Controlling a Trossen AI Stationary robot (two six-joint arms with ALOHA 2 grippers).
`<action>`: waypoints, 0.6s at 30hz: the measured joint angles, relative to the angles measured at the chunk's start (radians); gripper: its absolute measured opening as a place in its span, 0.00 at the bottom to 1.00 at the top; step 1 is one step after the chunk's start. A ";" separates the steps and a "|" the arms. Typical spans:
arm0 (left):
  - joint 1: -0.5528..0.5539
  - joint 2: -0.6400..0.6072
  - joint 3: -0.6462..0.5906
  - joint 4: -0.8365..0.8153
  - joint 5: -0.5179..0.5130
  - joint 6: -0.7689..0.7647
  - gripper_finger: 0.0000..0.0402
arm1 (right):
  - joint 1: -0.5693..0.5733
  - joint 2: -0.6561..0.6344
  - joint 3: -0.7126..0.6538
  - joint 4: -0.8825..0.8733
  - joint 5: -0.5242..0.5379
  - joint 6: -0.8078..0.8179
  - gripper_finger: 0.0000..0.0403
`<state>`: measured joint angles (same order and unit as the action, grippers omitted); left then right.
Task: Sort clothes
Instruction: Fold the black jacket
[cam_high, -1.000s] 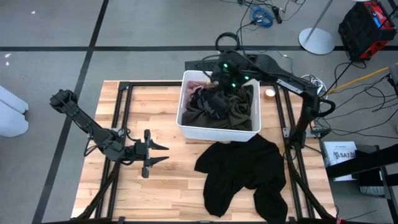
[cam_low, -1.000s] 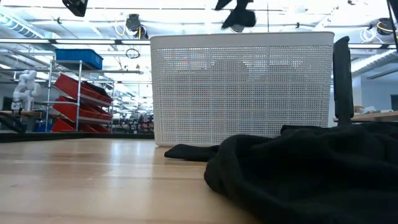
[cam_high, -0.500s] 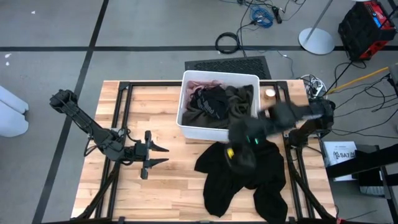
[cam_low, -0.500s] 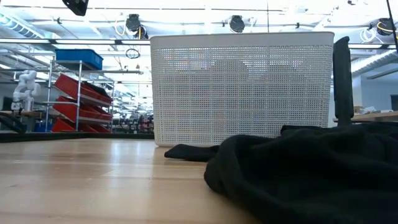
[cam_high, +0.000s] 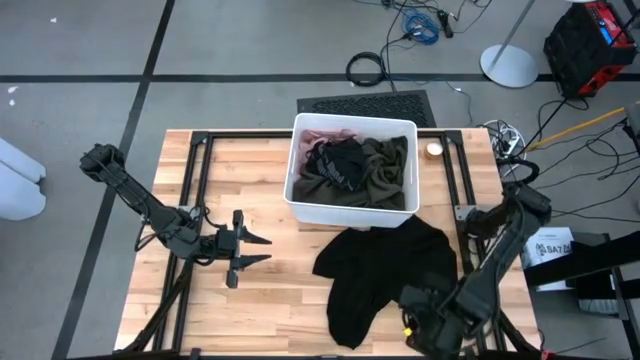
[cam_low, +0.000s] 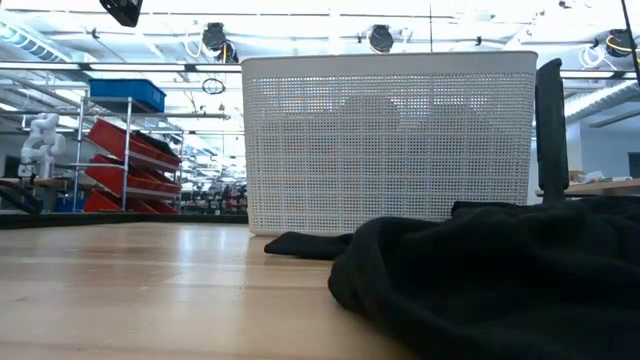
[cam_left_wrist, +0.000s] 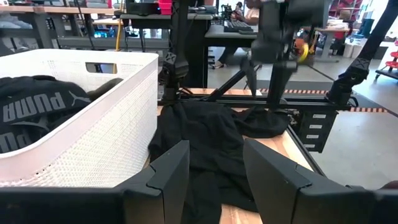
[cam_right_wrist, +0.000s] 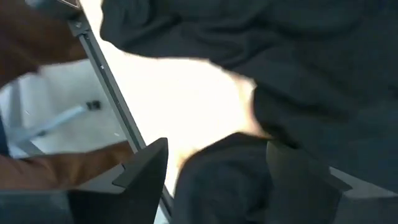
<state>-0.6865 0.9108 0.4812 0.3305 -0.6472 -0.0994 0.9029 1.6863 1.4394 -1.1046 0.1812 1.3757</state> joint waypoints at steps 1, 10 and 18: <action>0.000 0.000 0.000 0.000 0.000 0.000 0.40 | 0.017 0.000 -0.046 0.058 0.005 0.042 0.64; 0.000 0.000 0.000 0.000 0.000 0.000 0.40 | 0.036 0.019 -0.374 0.791 0.241 -0.231 0.64; 0.000 0.000 0.000 -0.001 0.000 -0.001 0.40 | -0.046 0.139 -0.384 0.833 0.168 -0.527 0.64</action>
<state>-0.6866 0.9108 0.4812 0.3300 -0.6472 -0.1001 0.8566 1.8250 1.0557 -0.2718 0.3493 0.8492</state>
